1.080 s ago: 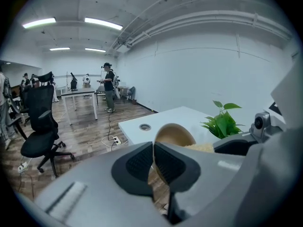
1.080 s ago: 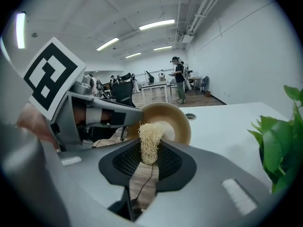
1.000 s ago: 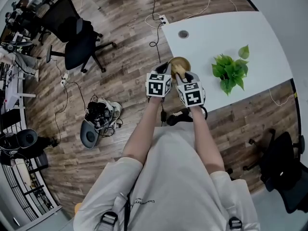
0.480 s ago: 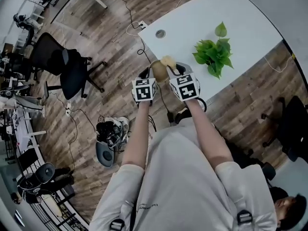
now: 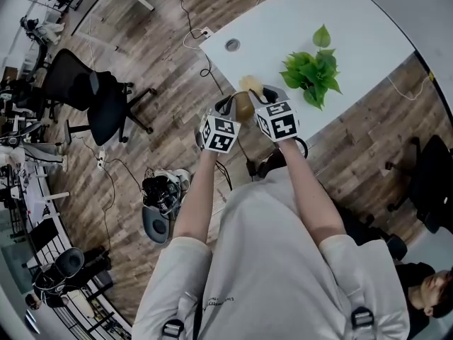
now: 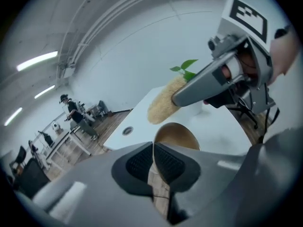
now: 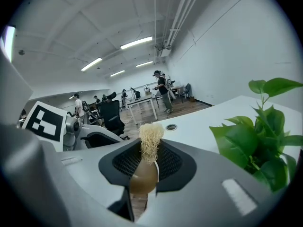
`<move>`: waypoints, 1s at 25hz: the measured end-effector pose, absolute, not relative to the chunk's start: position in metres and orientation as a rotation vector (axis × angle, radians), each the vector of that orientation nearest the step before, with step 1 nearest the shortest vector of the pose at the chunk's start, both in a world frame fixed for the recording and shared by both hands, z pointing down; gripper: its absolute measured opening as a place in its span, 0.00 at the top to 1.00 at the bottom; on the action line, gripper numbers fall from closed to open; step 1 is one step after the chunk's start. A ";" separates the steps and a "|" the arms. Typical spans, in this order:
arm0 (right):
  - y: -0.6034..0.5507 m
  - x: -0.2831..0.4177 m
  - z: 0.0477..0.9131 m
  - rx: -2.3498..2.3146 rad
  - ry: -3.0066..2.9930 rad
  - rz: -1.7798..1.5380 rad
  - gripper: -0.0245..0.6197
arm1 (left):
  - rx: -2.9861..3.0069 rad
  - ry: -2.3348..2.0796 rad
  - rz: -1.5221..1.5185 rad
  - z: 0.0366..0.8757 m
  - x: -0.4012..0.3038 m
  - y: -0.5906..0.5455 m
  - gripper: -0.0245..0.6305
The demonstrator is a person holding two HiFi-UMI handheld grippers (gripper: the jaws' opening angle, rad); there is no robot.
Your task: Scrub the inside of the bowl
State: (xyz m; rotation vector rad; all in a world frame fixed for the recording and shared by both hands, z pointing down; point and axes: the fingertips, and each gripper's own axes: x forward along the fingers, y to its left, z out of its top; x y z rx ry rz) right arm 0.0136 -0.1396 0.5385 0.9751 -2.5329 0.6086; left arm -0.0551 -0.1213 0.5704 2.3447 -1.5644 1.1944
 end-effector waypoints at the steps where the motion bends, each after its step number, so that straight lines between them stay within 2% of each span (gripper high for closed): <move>1: -0.138 0.010 0.540 0.946 -2.535 0.618 0.79 | 2.397 -1.527 1.247 0.571 -0.047 -0.120 0.94; 6: -0.132 -0.010 0.552 0.794 -2.497 0.621 0.79 | 2.579 -1.365 1.459 0.574 -0.023 -0.118 0.94; 16: -0.158 -0.010 0.564 0.754 -2.372 0.714 0.79 | 2.784 -1.082 1.709 0.578 -0.034 -0.138 0.94; 21: -0.179 0.002 0.569 0.853 -2.323 0.762 0.79 | 2.873 -1.002 1.616 0.571 -0.045 -0.164 0.94; 25: -0.189 0.005 0.576 0.910 -2.314 0.806 0.80 | 2.864 -0.992 1.361 0.564 -0.062 -0.186 0.94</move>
